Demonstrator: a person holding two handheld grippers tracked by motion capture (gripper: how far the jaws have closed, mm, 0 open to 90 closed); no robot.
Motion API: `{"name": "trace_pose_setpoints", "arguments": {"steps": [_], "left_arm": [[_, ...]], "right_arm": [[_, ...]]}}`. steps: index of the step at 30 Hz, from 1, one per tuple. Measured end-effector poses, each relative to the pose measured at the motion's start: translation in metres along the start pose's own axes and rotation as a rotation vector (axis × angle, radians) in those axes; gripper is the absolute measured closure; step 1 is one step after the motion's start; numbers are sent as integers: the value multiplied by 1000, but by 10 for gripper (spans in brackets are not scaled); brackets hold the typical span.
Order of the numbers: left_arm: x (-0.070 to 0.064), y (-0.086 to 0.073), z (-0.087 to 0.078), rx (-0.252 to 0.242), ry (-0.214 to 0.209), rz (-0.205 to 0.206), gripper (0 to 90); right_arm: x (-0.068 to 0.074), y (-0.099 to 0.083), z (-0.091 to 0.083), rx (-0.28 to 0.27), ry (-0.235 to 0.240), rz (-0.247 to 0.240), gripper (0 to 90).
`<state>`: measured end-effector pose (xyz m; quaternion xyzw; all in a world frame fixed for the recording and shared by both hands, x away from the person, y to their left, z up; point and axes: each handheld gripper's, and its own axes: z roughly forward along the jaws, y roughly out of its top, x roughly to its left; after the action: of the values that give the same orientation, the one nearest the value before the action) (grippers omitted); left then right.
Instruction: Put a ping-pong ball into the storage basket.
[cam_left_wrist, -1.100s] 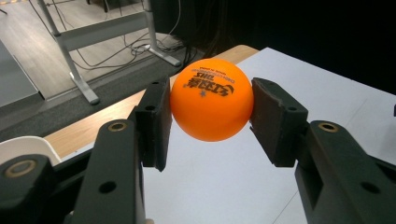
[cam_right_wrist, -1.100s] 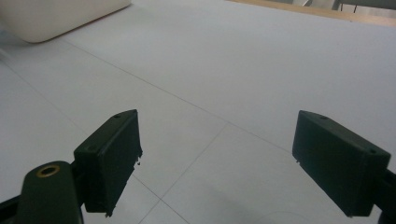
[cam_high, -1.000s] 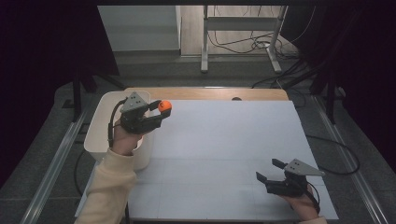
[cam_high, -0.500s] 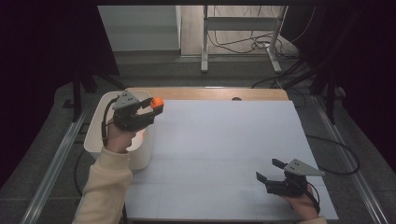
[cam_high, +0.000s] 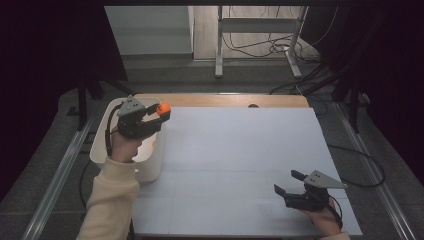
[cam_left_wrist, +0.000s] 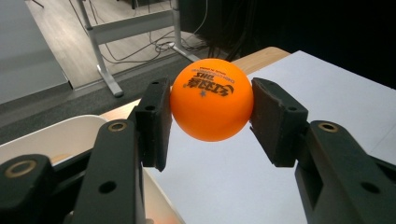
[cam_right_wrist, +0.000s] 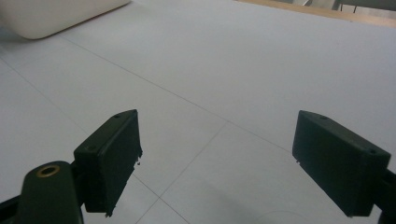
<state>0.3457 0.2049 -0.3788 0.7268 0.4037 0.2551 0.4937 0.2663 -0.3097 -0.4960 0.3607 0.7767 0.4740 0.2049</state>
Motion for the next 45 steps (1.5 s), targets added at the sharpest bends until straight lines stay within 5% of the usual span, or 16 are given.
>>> {"name": "trace_pose_setpoints", "arguments": {"steps": [32, 45], "left_arm": [[36, -9, -14, 18, 95, -71, 501], [44, -15, -8, 73, 134, -71, 500]], "right_arm": [[0, 0, 1, 4, -2, -6, 160], [0, 0, 1, 6, -3, -8, 160]]}}
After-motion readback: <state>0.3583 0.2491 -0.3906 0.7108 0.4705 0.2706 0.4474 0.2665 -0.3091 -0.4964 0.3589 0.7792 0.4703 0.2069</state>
